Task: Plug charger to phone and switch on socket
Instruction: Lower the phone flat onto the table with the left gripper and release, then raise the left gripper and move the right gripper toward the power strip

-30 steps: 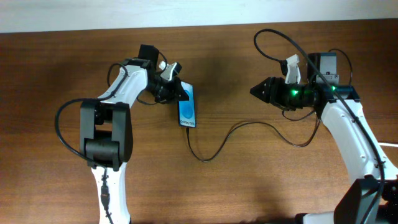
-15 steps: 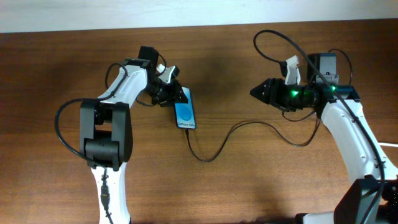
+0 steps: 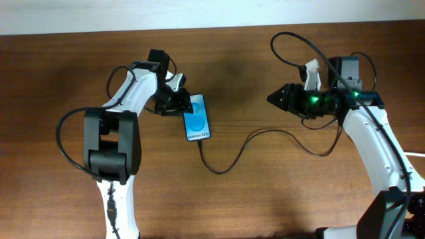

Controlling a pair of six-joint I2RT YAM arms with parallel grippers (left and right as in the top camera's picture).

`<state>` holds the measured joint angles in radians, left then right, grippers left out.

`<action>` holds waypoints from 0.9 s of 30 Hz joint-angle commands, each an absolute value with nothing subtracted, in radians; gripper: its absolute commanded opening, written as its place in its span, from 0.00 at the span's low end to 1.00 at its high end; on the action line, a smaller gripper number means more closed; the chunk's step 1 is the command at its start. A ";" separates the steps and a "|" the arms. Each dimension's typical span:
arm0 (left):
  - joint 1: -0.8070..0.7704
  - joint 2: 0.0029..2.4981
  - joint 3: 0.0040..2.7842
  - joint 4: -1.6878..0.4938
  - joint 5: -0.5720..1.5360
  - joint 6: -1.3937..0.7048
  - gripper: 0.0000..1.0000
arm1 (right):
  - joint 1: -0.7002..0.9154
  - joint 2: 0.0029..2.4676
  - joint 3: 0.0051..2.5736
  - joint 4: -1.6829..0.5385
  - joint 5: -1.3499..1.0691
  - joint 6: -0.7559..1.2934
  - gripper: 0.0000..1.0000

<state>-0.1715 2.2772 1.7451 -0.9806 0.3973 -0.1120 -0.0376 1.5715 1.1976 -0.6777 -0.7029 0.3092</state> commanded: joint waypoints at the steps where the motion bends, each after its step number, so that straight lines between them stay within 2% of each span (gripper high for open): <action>1: -0.170 2.266 1.744 -0.983 0.282 -0.100 0.56 | -0.031 1.549 1.210 -0.678 -0.694 0.292 0.62; 4: -0.168 2.266 1.757 -0.984 0.260 -0.100 0.63 | -0.031 1.549 1.210 -0.679 -0.694 0.292 0.62; 10: -0.167 2.200 1.846 -1.009 0.253 -0.100 0.64 | -0.033 1.549 1.270 -0.792 -0.603 0.235 0.64; 17: -0.167 1.984 1.938 -1.008 0.235 -0.099 0.65 | -0.035 1.549 1.546 -1.038 -0.408 0.157 0.64; 23: -0.167 1.807 1.940 -1.011 0.235 -0.099 0.71 | -0.109 1.549 1.797 -1.166 -0.239 0.154 0.64; 24: -0.167 1.785 1.940 -1.013 0.235 -0.099 0.74 | -0.154 1.549 1.837 -1.181 -0.226 0.154 0.64; 25: -0.167 1.762 1.940 -1.013 0.235 -0.099 0.81 | -0.200 1.549 1.864 -1.192 -0.223 0.154 0.64; 26: -0.167 1.753 1.940 -1.015 0.235 -0.099 0.82 | -0.232 1.549 1.877 -1.198 -0.225 0.154 0.64; 27: -0.167 1.742 1.940 -1.017 0.235 -0.099 0.91 | -0.284 1.549 1.890 -1.206 -0.233 0.154 0.64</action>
